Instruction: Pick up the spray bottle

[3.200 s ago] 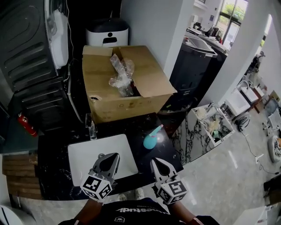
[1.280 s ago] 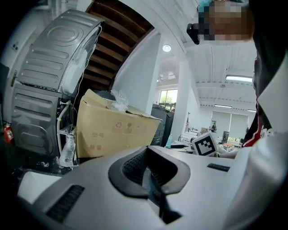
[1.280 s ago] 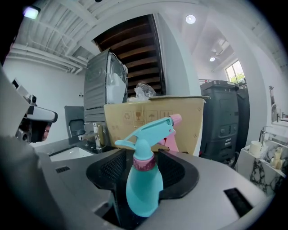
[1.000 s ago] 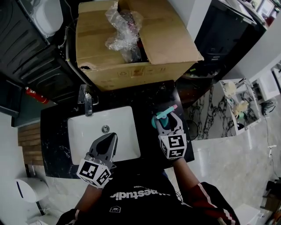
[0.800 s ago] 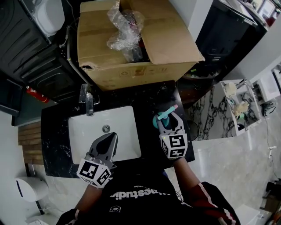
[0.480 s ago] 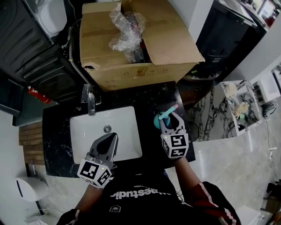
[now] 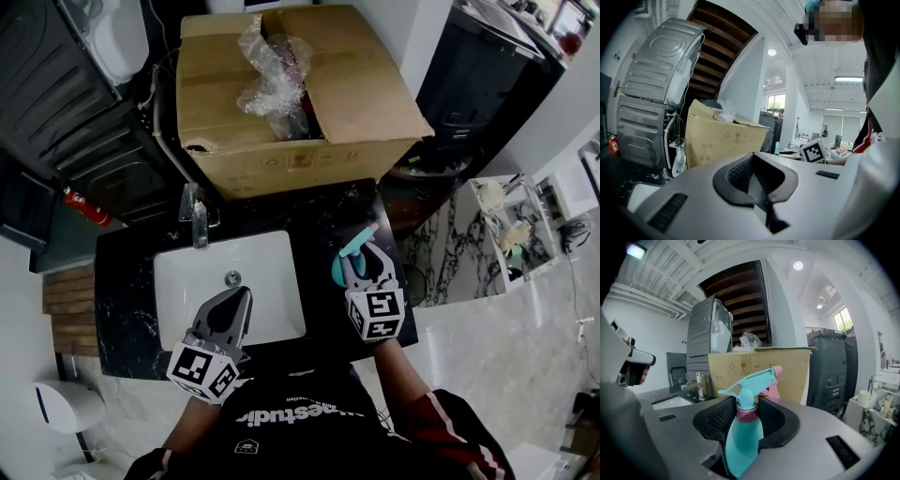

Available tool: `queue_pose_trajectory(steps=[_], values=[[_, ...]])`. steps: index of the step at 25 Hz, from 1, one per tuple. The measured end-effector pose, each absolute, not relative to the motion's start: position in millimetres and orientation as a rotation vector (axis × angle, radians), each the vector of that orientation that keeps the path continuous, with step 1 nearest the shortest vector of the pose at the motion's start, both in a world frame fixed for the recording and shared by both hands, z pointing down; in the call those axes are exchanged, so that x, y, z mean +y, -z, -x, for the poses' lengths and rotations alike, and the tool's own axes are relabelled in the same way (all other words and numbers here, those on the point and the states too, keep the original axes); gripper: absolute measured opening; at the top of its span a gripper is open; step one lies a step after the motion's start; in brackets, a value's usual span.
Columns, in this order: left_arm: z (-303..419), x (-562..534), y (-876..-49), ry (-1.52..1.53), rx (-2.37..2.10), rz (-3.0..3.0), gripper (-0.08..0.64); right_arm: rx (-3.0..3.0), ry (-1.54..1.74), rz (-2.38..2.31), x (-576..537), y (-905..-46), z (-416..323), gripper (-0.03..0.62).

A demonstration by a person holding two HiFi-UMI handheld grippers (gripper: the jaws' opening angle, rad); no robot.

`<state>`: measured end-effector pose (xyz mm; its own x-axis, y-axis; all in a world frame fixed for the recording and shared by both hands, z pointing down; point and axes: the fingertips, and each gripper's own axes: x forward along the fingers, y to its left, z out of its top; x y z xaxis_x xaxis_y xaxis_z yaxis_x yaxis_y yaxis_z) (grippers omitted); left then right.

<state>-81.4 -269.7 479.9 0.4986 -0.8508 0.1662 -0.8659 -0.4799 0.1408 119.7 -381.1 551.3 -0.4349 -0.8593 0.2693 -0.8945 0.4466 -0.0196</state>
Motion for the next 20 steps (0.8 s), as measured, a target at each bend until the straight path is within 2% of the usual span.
queue_pose_trajectory(steps=[11, 20], values=[[86.0, -256.8, -468.3, -0.069, -1.507, -2.539, 0.014, -2.546, -0.166, -1.545, -369.4, -517.9, -113.7, 0.174], [93.8, -243.8, -456.7, -0.027, -1.538, -2.556, 0.015, -2.675, -0.089, -1.451, -348.4, -470.2, -80.7, 0.173]])
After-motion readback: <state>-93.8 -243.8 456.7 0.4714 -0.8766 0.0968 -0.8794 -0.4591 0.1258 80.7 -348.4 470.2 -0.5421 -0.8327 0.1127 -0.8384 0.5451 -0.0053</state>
